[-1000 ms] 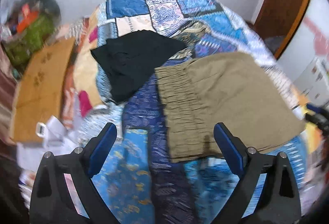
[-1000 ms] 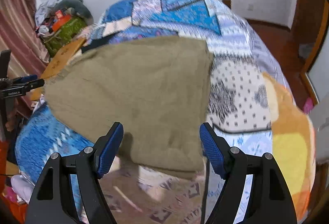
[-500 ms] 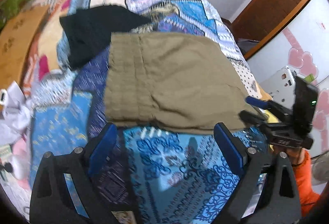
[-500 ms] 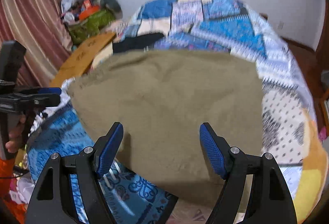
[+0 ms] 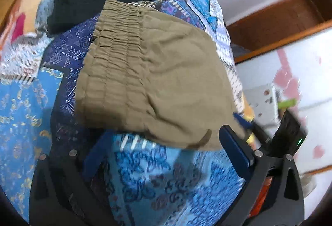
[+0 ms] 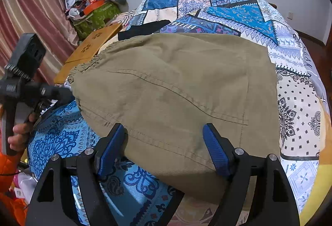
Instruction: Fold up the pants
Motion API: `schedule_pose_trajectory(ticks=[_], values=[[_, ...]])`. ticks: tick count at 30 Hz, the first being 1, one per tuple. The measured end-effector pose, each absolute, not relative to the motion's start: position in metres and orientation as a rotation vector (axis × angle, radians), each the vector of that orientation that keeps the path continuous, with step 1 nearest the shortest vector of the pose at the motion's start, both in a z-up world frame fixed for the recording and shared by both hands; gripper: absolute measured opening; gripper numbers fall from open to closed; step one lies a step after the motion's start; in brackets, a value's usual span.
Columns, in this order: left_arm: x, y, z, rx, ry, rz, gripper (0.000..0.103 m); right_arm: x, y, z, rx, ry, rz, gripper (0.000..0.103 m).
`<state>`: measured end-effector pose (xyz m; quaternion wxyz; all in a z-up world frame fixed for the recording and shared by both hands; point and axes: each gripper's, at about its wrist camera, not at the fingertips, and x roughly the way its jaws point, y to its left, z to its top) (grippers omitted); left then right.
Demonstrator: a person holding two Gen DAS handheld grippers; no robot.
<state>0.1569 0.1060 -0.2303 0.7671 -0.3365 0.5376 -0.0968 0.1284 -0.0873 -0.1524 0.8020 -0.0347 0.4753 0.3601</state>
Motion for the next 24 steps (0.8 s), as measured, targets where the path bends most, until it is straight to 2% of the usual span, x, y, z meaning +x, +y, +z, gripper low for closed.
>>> schedule_pose_trajectory(ticks=[5, 7, 8, 9, 13, 17, 24], values=[[0.171, 0.123, -0.235, -0.851, 1.15, -0.194, 0.1, 0.128, -0.089, -0.153, -0.062, 1.014, 0.782, 0.077], [0.172, 0.125, -0.233, -0.829, 1.141, -0.135, 0.079, 0.128, -0.089, -0.153, -0.061, 1.012, 0.785, 0.077], [0.172, 0.126, -0.232, -0.81, 1.14, -0.106, 0.072, 0.129, -0.09, -0.153, -0.059, 1.012, 0.785, 0.077], [0.171, 0.126, -0.23, -0.782, 1.135, -0.065, 0.057, 0.129, -0.089, -0.152, -0.058, 1.012, 0.785, 0.077], [0.161, 0.134, -0.228, -0.789, 1.084, -0.01, 0.038, 0.129, -0.089, -0.152, -0.063, 1.007, 0.784, 0.077], [0.152, 0.127, -0.209, -0.666, 1.012, 0.066, 0.033, 0.129, -0.09, -0.148, -0.039, 1.016, 0.799, 0.076], [0.116, 0.114, -0.155, -0.253, 0.852, 0.263, 0.031, 0.121, -0.106, -0.131, -0.017, 0.973, 0.752, 0.074]])
